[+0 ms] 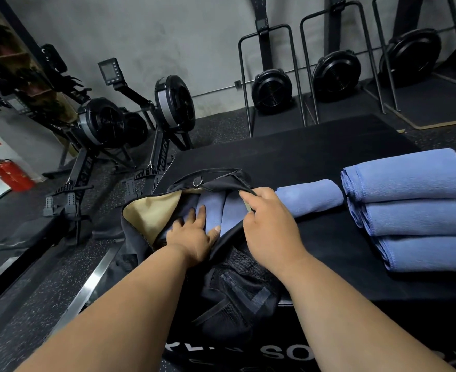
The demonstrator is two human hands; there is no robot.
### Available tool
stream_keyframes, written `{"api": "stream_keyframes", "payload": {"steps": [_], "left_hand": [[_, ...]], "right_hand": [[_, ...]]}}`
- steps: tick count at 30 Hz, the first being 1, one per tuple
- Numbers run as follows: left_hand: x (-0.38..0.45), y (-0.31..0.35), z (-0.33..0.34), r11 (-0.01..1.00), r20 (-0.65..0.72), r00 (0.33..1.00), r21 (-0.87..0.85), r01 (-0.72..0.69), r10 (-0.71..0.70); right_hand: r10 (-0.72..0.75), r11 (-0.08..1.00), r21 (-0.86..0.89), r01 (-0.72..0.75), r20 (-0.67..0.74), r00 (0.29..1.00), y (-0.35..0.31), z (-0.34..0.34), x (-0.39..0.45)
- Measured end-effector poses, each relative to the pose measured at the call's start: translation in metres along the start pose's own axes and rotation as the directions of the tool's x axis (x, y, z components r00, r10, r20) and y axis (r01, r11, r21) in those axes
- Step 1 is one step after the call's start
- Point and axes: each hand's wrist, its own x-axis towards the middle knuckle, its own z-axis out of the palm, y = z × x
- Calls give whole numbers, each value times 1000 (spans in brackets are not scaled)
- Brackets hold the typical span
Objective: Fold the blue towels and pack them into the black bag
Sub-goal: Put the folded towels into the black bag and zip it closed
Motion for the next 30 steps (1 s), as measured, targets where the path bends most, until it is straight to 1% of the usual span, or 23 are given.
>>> {"api": "stream_keyframes", "payload": {"steps": [2, 4, 7, 10, 12, 16, 19, 25, 30], "left_hand": [[-2, 0, 0, 1000, -11, 1000, -25, 8, -8], [-5, -2, -2, 998, -46, 999, -53, -14, 11], [-5, -2, -4, 993, -125, 986, -29, -110, 106], [12, 4, -8, 981, -142, 972, -14, -192, 188], [27, 9, -8, 976, -127, 968, 7, -217, 216], [48, 15, 0, 979, -60, 978, 19, -201, 202], [49, 15, 7, 982, -88, 979, 51, -182, 186], [48, 15, 8, 984, -103, 979, 52, -170, 175], [43, 15, 6, 985, -93, 981, -24, -173, 170]], "right_hand": [[10, 1000, 26, -10, 2, 1000, 1, -3, -1], [13, 997, 83, -11, -24, 1000, 2, -8, 0], [38, 988, 152, -18, -132, 991, 4, -17, 2], [99, 983, 171, -61, -221, 970, 10, -23, 3], [160, 976, 178, -122, -219, 962, 18, -26, 3], [276, 958, 121, -260, -140, 951, 36, -25, 5], [324, 945, 88, -315, -114, 939, 46, -26, 10], [354, 935, 59, -349, -105, 930, 55, -26, 18], [359, 933, 50, -355, -125, 925, 58, -22, 17]]}}
